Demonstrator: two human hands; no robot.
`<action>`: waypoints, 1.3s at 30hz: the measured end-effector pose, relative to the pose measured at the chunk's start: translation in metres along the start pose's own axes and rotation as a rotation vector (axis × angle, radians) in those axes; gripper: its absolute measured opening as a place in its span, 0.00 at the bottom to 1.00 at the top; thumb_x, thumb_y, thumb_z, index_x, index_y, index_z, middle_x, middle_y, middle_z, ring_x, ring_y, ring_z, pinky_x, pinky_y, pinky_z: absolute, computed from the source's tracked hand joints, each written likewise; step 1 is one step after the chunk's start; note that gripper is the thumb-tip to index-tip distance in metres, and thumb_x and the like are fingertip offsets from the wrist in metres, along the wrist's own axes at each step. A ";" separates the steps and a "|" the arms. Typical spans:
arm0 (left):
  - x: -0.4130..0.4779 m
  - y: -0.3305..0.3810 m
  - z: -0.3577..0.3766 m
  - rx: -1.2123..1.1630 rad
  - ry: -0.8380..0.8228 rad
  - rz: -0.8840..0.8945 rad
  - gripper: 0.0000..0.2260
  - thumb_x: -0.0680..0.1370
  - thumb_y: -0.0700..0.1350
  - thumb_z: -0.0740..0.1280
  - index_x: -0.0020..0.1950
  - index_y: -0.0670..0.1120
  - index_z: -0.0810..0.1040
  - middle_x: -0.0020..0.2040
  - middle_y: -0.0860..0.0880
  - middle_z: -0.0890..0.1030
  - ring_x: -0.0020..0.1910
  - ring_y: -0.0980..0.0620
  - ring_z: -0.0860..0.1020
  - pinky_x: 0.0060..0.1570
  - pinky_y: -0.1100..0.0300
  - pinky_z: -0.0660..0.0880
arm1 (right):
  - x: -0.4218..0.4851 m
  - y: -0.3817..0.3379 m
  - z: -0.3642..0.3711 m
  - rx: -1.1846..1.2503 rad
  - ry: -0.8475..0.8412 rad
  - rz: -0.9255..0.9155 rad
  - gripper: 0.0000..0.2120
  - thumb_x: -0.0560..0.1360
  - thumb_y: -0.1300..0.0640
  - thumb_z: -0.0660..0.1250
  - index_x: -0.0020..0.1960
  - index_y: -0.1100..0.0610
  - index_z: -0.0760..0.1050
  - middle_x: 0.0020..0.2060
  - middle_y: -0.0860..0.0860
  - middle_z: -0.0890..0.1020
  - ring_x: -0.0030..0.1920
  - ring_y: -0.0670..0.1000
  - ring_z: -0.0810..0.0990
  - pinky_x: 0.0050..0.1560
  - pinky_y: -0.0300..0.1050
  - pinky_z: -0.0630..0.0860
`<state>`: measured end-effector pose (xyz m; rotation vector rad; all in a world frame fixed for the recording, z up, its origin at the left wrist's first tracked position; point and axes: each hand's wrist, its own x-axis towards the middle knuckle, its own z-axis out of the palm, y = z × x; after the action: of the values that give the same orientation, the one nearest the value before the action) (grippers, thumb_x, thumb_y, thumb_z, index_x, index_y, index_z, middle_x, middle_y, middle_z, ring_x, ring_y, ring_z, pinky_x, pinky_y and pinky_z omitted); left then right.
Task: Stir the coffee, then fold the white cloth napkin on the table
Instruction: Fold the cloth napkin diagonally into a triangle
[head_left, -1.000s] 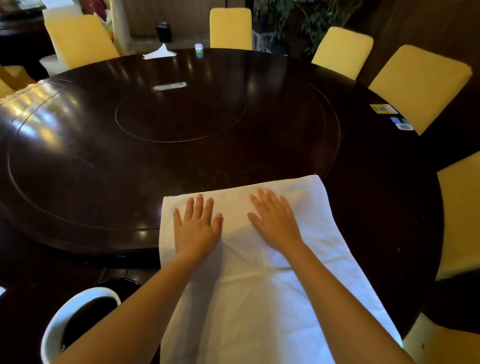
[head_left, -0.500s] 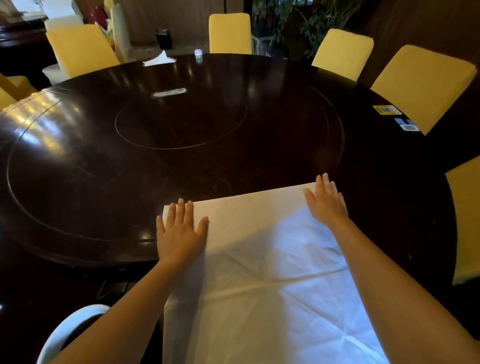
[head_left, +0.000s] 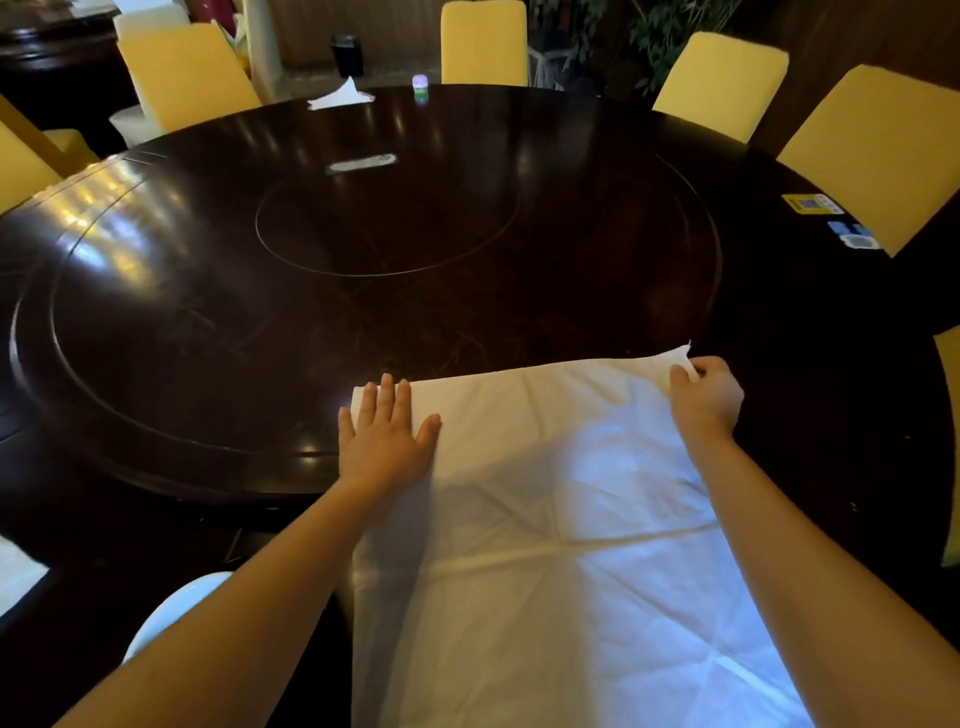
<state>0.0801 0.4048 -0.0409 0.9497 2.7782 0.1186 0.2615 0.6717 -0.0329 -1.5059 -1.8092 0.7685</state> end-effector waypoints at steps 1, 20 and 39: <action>0.001 -0.002 -0.006 0.010 -0.026 0.018 0.30 0.80 0.61 0.43 0.77 0.49 0.41 0.78 0.49 0.40 0.76 0.48 0.39 0.73 0.46 0.41 | -0.006 -0.003 -0.002 0.029 -0.005 -0.030 0.11 0.76 0.62 0.61 0.54 0.67 0.74 0.49 0.64 0.79 0.50 0.63 0.77 0.41 0.45 0.66; -0.015 -0.087 -0.050 0.263 -0.091 0.286 0.23 0.82 0.55 0.50 0.76 0.53 0.53 0.78 0.51 0.51 0.76 0.47 0.46 0.73 0.47 0.47 | -0.210 -0.003 0.003 -0.027 -0.244 -0.689 0.10 0.75 0.52 0.59 0.42 0.54 0.77 0.34 0.46 0.76 0.38 0.46 0.71 0.40 0.33 0.66; -0.006 -0.109 -0.045 0.175 -0.082 0.400 0.23 0.81 0.57 0.47 0.76 0.53 0.53 0.78 0.46 0.52 0.76 0.44 0.48 0.72 0.44 0.50 | -0.392 0.036 -0.029 -0.248 -0.292 -0.715 0.04 0.72 0.57 0.61 0.43 0.50 0.74 0.37 0.47 0.79 0.42 0.48 0.71 0.43 0.37 0.64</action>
<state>0.0097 0.3143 -0.0113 1.5084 2.5194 -0.1048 0.3554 0.2924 -0.0879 -0.7838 -2.5146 0.4227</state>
